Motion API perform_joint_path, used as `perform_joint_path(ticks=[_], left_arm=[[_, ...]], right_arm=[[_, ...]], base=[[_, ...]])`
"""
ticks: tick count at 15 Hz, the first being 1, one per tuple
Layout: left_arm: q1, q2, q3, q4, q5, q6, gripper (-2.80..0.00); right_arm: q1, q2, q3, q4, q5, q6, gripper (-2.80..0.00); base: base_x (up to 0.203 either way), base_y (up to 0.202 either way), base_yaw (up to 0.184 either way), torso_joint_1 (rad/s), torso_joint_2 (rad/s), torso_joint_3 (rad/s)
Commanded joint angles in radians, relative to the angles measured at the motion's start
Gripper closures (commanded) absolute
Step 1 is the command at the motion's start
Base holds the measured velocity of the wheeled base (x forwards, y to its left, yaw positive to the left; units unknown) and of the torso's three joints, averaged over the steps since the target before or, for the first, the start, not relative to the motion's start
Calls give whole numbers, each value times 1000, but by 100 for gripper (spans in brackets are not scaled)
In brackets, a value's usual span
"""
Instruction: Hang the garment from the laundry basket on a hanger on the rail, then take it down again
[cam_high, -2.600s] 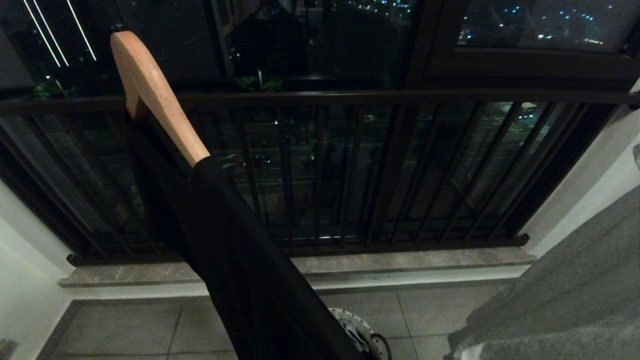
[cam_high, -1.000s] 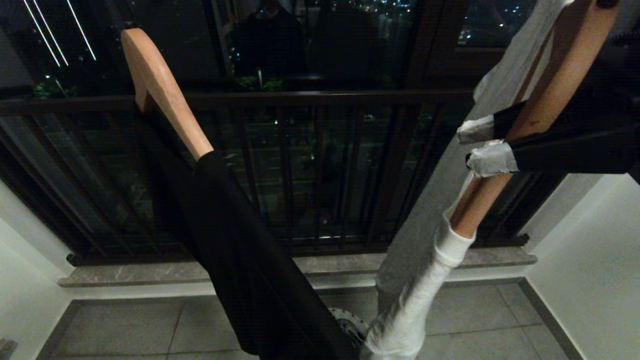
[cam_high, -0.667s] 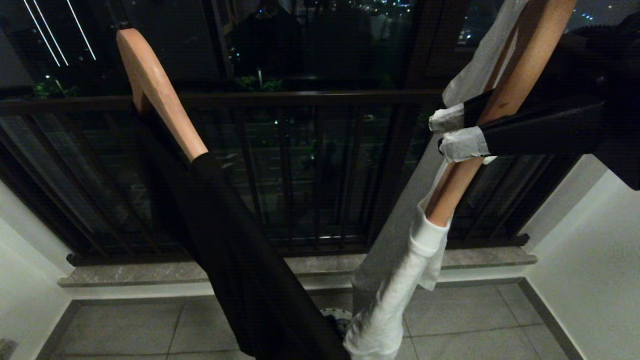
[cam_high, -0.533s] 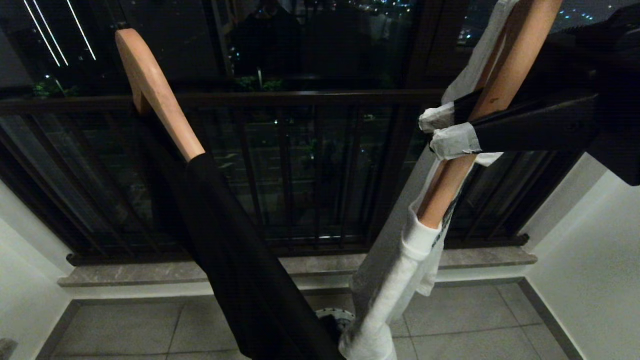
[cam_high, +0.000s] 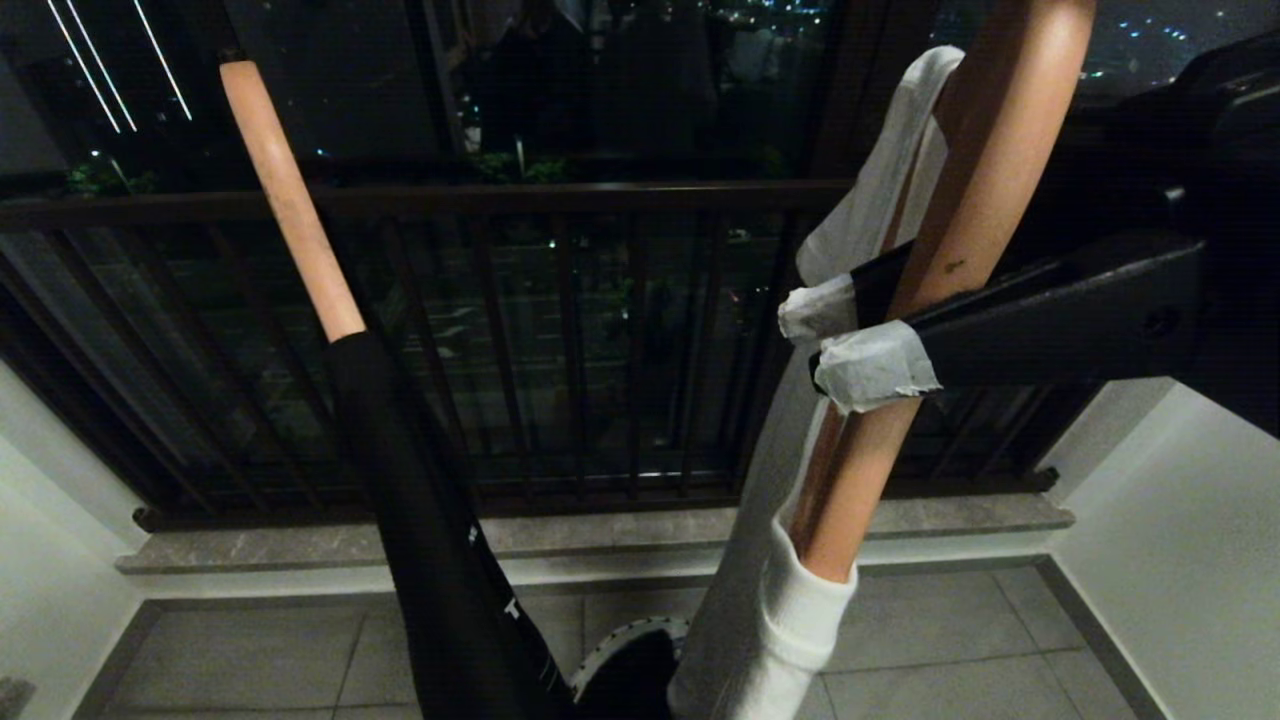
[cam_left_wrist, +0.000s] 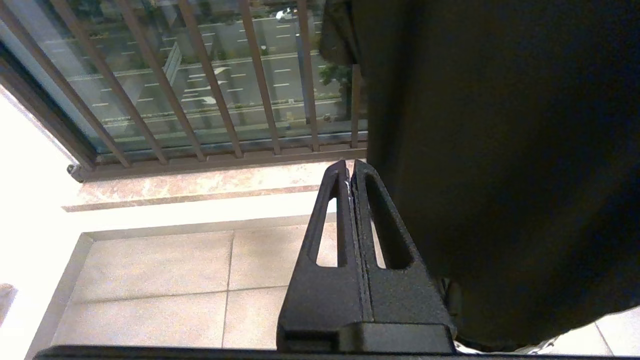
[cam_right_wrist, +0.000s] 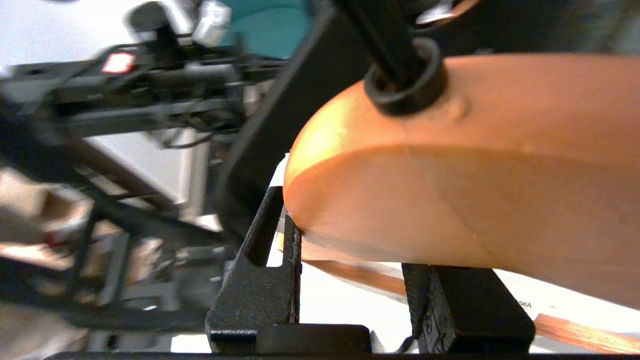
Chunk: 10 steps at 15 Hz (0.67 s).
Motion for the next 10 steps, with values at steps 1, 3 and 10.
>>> perform_joint_path(ticks=[1,3,10], left_arm=[[0,-1,3,0,0,0,0],[0,-1,3,0,0,0,0],[0,-1,3,0,0,0,0]], right_arm=[[2,2,19,5,46,0,0],[1,16,25,4,75,0,0],[-5,60,29,3,204,-1,0]], base=[[0,0,0,0,0,0],[0,0,0,0,0,0],[0,0,0,0,0,0]])
